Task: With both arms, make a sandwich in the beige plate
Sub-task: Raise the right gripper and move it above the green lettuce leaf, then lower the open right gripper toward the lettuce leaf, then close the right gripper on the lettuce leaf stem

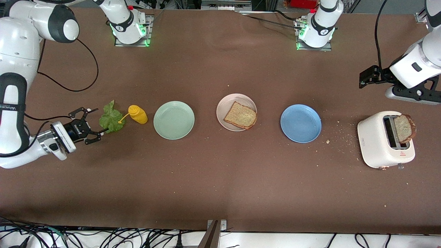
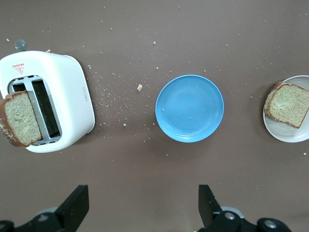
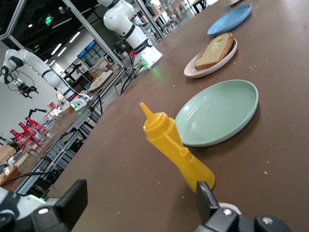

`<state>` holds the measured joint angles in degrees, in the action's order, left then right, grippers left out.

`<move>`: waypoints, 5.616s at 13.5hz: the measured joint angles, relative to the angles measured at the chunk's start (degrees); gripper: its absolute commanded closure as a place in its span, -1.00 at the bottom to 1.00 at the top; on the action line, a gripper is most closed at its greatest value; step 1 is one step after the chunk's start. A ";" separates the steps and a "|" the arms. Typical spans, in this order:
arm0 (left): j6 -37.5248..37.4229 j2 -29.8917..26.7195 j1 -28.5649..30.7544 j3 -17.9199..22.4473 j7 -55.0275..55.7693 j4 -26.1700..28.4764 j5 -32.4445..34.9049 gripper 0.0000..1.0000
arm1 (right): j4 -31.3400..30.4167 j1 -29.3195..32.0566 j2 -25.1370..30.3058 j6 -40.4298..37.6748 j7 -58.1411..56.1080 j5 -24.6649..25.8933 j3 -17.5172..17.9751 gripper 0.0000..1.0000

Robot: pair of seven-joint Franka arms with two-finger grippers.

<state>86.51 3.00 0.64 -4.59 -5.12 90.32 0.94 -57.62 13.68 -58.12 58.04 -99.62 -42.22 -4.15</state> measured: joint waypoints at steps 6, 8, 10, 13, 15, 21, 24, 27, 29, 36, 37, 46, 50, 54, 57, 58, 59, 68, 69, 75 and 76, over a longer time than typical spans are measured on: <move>0.00 0.00 0.00 0.00 0.00 0.00 0.00 -1.00 | 1.73 -1.05 9.01 1.37 27.50 12.26 -0.01 -1.00; 0.00 0.00 0.00 0.00 0.00 0.00 0.00 -1.00 | 2.11 -2.26 10.55 2.44 38.76 15.01 0.00 -1.00; 0.00 0.00 0.00 0.00 0.00 0.00 0.00 -1.00 | 2.65 -3.55 11.59 3.02 47.87 18.50 0.00 -1.00; 0.00 0.00 0.00 0.00 0.00 0.00 0.00 -1.00 | 3.41 -6.79 13.30 5.17 60.52 26.25 0.08 -1.00; 0.00 0.00 0.00 0.00 0.00 0.00 0.00 -1.00 | 3.54 -10.14 14.75 6.55 68.23 32.11 0.11 -1.00; 0.00 0.00 0.00 0.00 0.00 0.00 0.00 -1.00 | 3.53 -17.55 15.80 9.94 81.25 42.55 0.13 -1.00; 0.00 0.00 0.00 0.00 0.00 0.00 0.00 -1.00 | 2.95 -20.00 15.76 12.52 83.82 45.60 0.14 -1.00; 0.00 0.00 0.00 0.01 0.00 0.00 0.00 -1.00 | -1.15 -19.95 16.98 17.40 86.79 45.77 0.07 -1.00; 0.00 0.00 0.00 0.00 0.00 0.00 0.00 -1.00 | -11.06 -20.00 21.87 25.61 89.17 45.77 0.12 -1.00; 0.00 0.00 0.00 0.00 0.00 0.00 0.00 -1.00 | -42.47 -20.54 40.09 43.02 93.27 45.78 0.45 -1.00; 0.00 0.00 0.00 0.00 0.00 0.00 0.00 -1.00 | -45.44 -20.54 41.59 45.40 93.57 45.78 0.46 -1.00; 0.00 0.00 0.00 -0.01 0.00 0.00 0.00 -1.00 | -72.31 -20.47 49.85 73.29 94.45 45.82 -1.06 -1.00; 0.00 0.00 0.00 -0.01 0.00 0.00 0.00 -1.00 | -78.54 -20.44 49.90 82.95 94.38 45.84 -2.49 -1.00; 0.00 0.00 0.00 -0.01 0.00 0.00 0.00 -1.00 | -81.13 -20.45 48.87 87.87 94.36 45.86 -2.55 -1.00; 0.00 0.00 0.00 -0.01 0.00 0.00 0.00 -1.00 | -81.51 -20.44 45.71 91.90 94.35 45.86 -2.77 -1.00; 0.00 0.00 0.00 -0.01 0.00 0.00 0.00 -1.00 | -81.51 -20.45 44.58 93.08 94.35 45.87 -2.86 -1.00; 0.00 0.00 0.00 -0.01 0.00 0.00 0.00 -1.00 | -81.51 -20.44 43.72 94.01 94.35 45.87 -2.98 -1.00; 0.00 0.00 -0.04 -0.05 0.00 0.00 0.00 -1.00 | -81.42 -20.40 39.13 99.33 94.39 45.87 -3.33 1.00; 0.00 0.00 -0.10 -0.10 0.00 0.00 0.00 -1.00 | -81.23 -20.39 39.35 99.20 94.39 45.86 -3.39 1.00; -0.05 0.00 -0.23 -0.02 0.00 0.00 0.00 -1.00 | -76.75 -20.39 41.08 90.22 94.40 45.86 -3.41 1.00; -0.16 0.00 -0.23 -0.01 0.00 0.00 0.00 -1.00 | -75.65 -20.39 41.40 88.22 94.39 45.86 -3.41 1.00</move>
<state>86.35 3.00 0.42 -4.60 -5.12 90.32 0.94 -133.27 -6.71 -16.72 146.26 -5.23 3.64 -7.56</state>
